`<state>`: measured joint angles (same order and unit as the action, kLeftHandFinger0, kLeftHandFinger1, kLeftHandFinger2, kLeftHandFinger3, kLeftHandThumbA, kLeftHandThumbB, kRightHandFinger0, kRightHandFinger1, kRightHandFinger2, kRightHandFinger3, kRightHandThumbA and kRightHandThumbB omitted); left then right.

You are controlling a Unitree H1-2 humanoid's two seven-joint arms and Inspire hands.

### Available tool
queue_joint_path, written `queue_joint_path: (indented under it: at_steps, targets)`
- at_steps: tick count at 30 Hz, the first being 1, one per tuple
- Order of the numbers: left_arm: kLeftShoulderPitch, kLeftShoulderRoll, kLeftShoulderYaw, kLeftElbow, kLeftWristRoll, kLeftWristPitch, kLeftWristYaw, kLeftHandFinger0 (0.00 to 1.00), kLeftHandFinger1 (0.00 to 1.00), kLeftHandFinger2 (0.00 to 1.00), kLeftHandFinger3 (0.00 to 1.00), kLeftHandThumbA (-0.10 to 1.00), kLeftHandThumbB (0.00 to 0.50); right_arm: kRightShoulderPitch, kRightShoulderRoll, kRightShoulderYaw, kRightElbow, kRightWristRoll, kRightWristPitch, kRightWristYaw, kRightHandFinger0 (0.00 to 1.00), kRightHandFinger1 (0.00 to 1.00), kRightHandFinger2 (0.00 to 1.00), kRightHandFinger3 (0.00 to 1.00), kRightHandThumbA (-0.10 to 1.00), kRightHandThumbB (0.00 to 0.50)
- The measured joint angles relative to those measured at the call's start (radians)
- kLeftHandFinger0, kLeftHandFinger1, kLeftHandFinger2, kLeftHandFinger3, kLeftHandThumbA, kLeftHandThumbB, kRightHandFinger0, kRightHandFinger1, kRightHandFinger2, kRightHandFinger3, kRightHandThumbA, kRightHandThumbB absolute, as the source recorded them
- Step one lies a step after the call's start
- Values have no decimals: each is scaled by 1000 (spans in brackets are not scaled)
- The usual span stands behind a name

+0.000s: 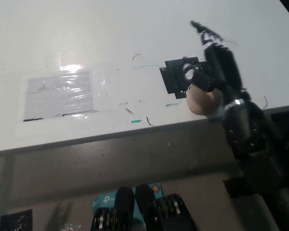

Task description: The robot uses its right hand to grab and squeeze a pink dumpling toy kept on the black mask on the desk

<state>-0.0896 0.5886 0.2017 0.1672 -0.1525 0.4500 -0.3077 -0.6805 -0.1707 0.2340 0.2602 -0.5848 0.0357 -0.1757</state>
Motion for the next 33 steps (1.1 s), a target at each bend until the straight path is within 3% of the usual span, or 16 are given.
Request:
queue_joint_path:
  at_steps: [1,2,7,9,15,17,21,25,33]
  targets:
    - [0,0,0,0,0,0,0,718,817,903,1000,1000,84,26,-6,-12,-38,5,1,3,448,567,760,863,-11,120]
    - [0,0,0,1,0,0,0,719,818,906,1000,1000,83,50,-12,-23,-81,11,2,7,399,512,704,838,-78,126]
    - [1,0,1,1,-1,0,-1,724,817,905,1000,1000,84,197,-32,-112,-268,60,1,20,258,330,485,803,-65,107]
    - [1,0,1,1,-1,0,-3,711,800,881,984,1000,81,243,-39,-144,-306,71,2,21,251,289,423,787,-100,128]
    - [1,0,4,0,-2,3,-6,715,817,903,1000,1000,75,333,-32,-224,-302,150,17,37,184,212,389,832,-100,109]
    - [1,0,3,0,-2,3,-8,697,809,892,1000,1000,81,343,-27,-238,-273,176,19,41,128,162,328,832,-100,119]
    - [1,0,1,0,0,3,-8,720,818,891,1000,1000,94,343,-6,-249,-169,218,19,46,101,139,305,778,-100,112]
    - [1,0,0,2,0,3,-8,694,804,892,1000,1000,75,337,5,-257,-68,256,19,56,1,80,260,679,-58,134]
    - [1,-1,0,2,3,1,-7,647,786,881,997,1000,70,319,9,-279,26,319,27,76,0,75,248,646,-1,137]
